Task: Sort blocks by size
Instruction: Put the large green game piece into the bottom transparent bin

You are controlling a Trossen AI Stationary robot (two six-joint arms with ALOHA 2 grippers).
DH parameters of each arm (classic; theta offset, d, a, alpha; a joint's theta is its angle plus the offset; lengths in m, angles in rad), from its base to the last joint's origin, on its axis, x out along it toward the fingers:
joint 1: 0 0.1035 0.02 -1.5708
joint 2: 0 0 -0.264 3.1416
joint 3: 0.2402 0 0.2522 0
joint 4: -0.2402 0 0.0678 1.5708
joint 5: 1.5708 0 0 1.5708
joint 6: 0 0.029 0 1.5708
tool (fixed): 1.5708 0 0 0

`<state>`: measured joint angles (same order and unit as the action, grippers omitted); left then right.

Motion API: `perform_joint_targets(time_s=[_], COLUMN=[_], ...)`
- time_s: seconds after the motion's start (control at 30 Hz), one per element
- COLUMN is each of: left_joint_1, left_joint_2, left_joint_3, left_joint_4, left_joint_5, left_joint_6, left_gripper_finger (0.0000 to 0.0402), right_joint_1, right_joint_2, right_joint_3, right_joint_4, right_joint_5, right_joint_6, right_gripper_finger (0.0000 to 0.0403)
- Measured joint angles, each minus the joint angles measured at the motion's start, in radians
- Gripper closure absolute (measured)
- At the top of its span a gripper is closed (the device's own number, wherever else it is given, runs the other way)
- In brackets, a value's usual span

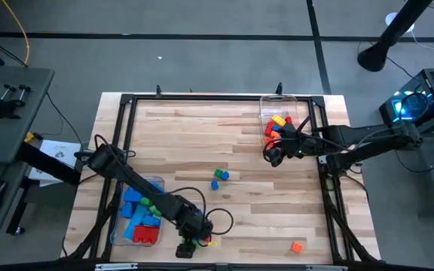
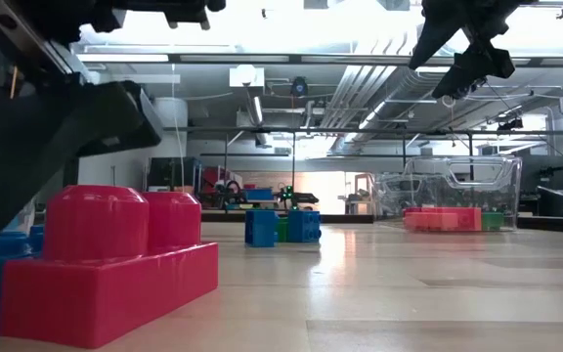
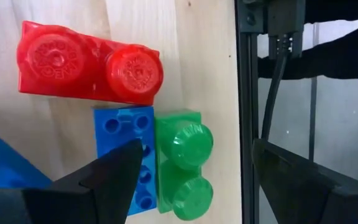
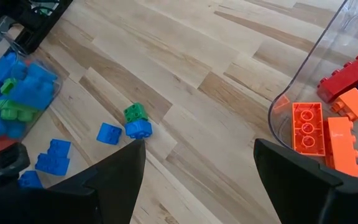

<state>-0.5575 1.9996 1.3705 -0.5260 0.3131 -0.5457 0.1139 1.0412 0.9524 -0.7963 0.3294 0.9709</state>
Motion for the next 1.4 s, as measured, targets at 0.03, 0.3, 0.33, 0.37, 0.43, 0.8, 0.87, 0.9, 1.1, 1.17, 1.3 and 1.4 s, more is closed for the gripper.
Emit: perform_joint_targets(time_s=[0.03,0.3,0.33,0.37,0.43,0.8,0.87,0.9,1.1,1.17,1.3,1.4], left_joint_1=[0.000,0.005,0.010,0.018,0.037,0.118,0.106,0.100,0.008,-0.042,-0.120,-0.139], left_joint_2=[0.003,0.014,0.014,0.013,0.012,-0.011,-0.038,-0.050,-0.071,-0.067,-0.043,-0.040], left_joint_3=[0.000,0.003,0.003,0.003,0.004,0.037,0.048,0.052,0.051,0.051,0.042,0.042], left_joint_4=[0.000,-0.016,-0.029,-0.037,-0.055,-0.138,-0.132,-0.131,-0.143,-0.137,-0.152,-0.154], left_joint_5=[0.001,-0.066,-0.091,-0.108,-0.129,-0.131,-0.129,-0.130,-0.246,-0.338,-0.531,-0.576], left_joint_6=[0.000,0.024,0.026,0.026,0.027,0.042,0.029,0.014,-0.118,-0.152,-0.215,-0.246], left_gripper_finger=[0.0108,0.0108,0.0108,0.0108,0.0108,0.0108,0.0108,0.0108,0.0108,0.0108,0.0108,0.0108], right_joint_1=[0.000,0.000,0.000,0.000,0.000,0.000,0.000,0.000,0.000,0.000,0.000,0.000], right_joint_2=[0.000,0.000,0.000,0.000,0.000,0.000,0.000,0.002,0.015,0.022,0.044,0.062], right_joint_3=[0.000,0.000,0.000,0.000,0.000,0.000,-0.001,-0.001,-0.001,-0.001,-0.001,-0.001], right_joint_4=[0.000,0.000,0.000,0.000,0.000,0.001,0.000,0.000,0.001,-0.001,0.000,0.002], right_joint_5=[0.000,0.000,0.000,0.000,0.000,0.004,0.007,0.013,0.029,0.029,0.029,0.027], right_joint_6=[0.000,-0.001,0.000,0.000,0.000,-0.002,-0.002,-0.003,-0.008,-0.008,-0.008,-0.010], right_gripper_finger=[0.0107,0.0107,0.0107,0.0107,0.0107,0.0107,0.0107,0.0107,0.0107,0.0107,0.0107,0.0107])
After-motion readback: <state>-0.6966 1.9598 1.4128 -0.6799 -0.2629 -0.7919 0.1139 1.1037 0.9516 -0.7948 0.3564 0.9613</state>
